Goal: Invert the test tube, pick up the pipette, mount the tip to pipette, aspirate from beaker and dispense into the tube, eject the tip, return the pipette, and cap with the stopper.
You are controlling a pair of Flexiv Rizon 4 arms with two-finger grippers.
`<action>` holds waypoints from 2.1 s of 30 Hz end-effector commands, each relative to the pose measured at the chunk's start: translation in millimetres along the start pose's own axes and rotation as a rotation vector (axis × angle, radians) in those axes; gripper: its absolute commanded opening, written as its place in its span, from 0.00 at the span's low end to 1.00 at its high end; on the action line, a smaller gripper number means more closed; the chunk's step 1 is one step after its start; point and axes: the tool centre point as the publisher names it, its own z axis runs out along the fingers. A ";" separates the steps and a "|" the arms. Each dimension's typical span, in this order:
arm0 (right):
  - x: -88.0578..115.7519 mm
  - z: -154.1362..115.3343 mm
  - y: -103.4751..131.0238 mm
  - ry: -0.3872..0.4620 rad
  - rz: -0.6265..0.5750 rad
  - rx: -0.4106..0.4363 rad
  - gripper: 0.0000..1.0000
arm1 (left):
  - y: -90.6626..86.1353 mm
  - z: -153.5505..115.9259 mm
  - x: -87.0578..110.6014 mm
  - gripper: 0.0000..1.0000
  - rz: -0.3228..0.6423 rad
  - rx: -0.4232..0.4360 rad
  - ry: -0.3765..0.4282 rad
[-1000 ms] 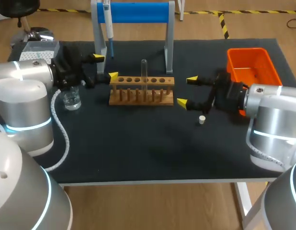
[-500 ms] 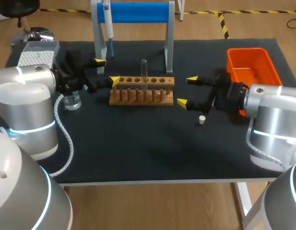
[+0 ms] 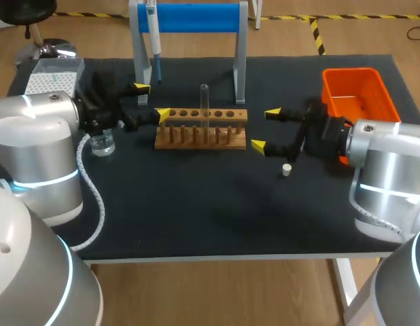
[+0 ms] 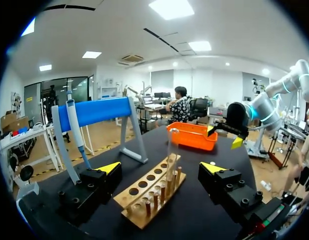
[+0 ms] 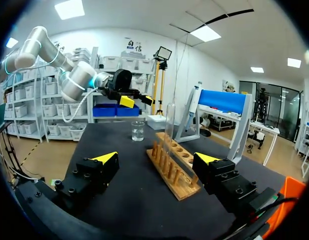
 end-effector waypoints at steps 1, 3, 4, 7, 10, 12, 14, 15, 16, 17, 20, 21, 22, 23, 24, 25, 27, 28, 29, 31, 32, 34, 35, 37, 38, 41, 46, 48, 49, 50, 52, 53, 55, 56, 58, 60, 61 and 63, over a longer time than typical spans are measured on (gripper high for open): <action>-2.1 5.0 0.5 0.013 -0.001 0.002 1.00 | 0.4 0.3 0.9 1.00 0.001 0.000 -0.003; -4.7 11.7 2.4 0.028 -0.001 -0.003 1.00 | 0.4 0.3 0.9 1.00 0.001 0.000 -0.003; -7.0 16.0 3.7 0.036 -0.001 -0.007 1.00 | 0.4 0.3 0.9 1.00 0.001 0.000 -0.003; -11.8 25.7 7.3 0.064 -0.008 -0.021 1.00 | 0.4 0.3 0.9 1.00 0.001 0.000 -0.003; -15.8 34.5 11.2 0.103 -0.020 -0.043 1.00 | 0.4 0.3 0.9 1.00 0.001 0.000 -0.003; -18.6 39.9 13.5 0.140 -0.022 -0.066 1.00 | 0.4 0.3 0.9 1.00 0.001 0.000 -0.003; -22.5 45.6 15.6 0.169 -0.025 -0.084 1.00 | 0.4 0.3 0.9 1.00 0.001 0.000 -0.003; -24.4 48.5 16.5 0.186 -0.022 -0.098 1.00 | 0.4 0.3 0.9 1.00 0.001 0.000 -0.003; -26.2 50.8 17.4 0.197 -0.019 -0.103 1.00 | 0.4 0.3 0.9 1.00 0.001 0.000 -0.003; -28.1 52.9 18.3 0.215 -0.020 -0.119 1.00 | 0.4 0.3 0.9 1.00 0.001 0.000 -0.003; -32.4 59.5 22.4 0.260 -0.040 -0.159 1.00 | 0.4 0.3 0.9 1.00 0.001 0.000 -0.003; -33.5 61.6 23.7 0.274 -0.052 -0.172 1.00 | 0.4 0.3 0.9 1.00 0.001 0.000 -0.003; -34.7 64.0 24.8 0.283 -0.050 -0.175 1.00 | 0.4 0.3 0.9 1.00 0.001 0.000 -0.003; -35.9 66.1 25.8 0.294 -0.048 -0.186 1.00 | 0.4 0.3 0.9 1.00 0.001 0.000 -0.003; -37.3 68.5 26.8 0.303 -0.045 -0.187 1.00 | 0.4 0.3 0.9 1.00 0.001 0.000 -0.003; -38.4 71.3 27.3 0.309 -0.048 -0.183 1.00 | 0.4 0.3 0.9 1.00 0.001 0.000 -0.003; -40.3 76.4 28.3 0.343 -0.030 -0.194 1.00 | 0.4 0.3 0.9 1.00 0.001 0.000 -0.003; -41.5 78.9 28.8 0.352 -0.027 -0.193 1.00 | 0.4 0.3 0.9 1.00 0.001 0.000 -0.003; -42.6 81.8 29.3 0.364 -0.026 -0.194 1.00 | 0.4 0.3 0.9 1.00 0.001 0.000 -0.003; -44.5 86.4 30.7 0.386 -0.017 -0.193 1.00 | 0.4 0.3 0.9 1.00 0.001 0.000 -0.003; -45.7 89.2 31.4 0.396 -0.019 -0.192 1.00 | 0.4 0.3 0.9 1.00 0.001 0.000 -0.003; -47.9 93.2 32.7 0.413 -0.014 -0.188 1.00 | 0.4 0.3 0.9 1.00 0.001 0.000 -0.003; -48.5 94.8 33.3 0.417 -0.016 -0.185 1.00 | 0.4 0.3 0.9 1.00 0.001 0.000 -0.003; -49.9 98.0 34.1 0.430 -0.011 -0.182 1.00 | 0.4 0.3 0.9 1.00 0.001 0.000 -0.003; -50.3 99.2 34.2 0.434 -0.011 -0.176 1.00 | 0.4 0.3 0.9 1.00 0.001 0.000 -0.003; -51.1 102.5 34.3 0.446 -0.009 -0.172 1.00 | 0.4 0.3 0.9 1.00 0.001 0.000 -0.003; -52.6 108.0 35.6 0.463 -0.003 -0.168 1.00 | 0.4 0.3 0.9 1.00 0.001 0.000 -0.003; -52.2 110.1 36.3 0.468 -0.003 -0.165 1.00 | 0.4 0.3 0.9 1.00 0.001 0.000 -0.003; -52.4 111.2 36.7 0.476 0.001 -0.165 1.00 | 0.4 0.3 0.9 1.00 0.001 0.000 -0.003; -52.5 112.4 37.4 0.480 0.006 -0.166 1.00 | 0.4 0.3 0.9 1.00 0.001 0.000 -0.003; -51.9 115.1 38.8 0.484 0.007 -0.163 1.00 | 0.4 0.3 0.9 1.00 0.001 0.000 -0.003; -51.5 116.4 39.4 0.485 0.007 -0.163 1.00 | 0.4 0.3 0.9 1.00 0.001 0.000 -0.003; -49.8 118.3 40.4 0.492 0.009 -0.163 1.00 | 0.4 0.3 0.9 1.00 0.001 0.000 -0.003; -48.8 119.4 40.5 0.494 0.009 -0.162 1.00 | 0.4 0.3 0.9 1.00 0.001 0.000 -0.003; -47.9 122.1 40.9 0.497 0.007 -0.160 1.00 | 0.4 0.3 0.9 1.00 0.001 0.000 -0.003; -48.1 124.4 41.1 0.498 0.004 -0.159 1.00 | 0.4 0.3 0.9 1.00 0.001 0.000 -0.003; -47.8 125.0 41.2 0.498 0.003 -0.160 1.00 | 0.4 0.3 0.9 1.00 0.001 0.000 -0.003; -47.6 127.0 41.6 0.498 0.001 -0.162 1.00 | 0.4 0.3 0.9 1.00 0.001 0.000 -0.003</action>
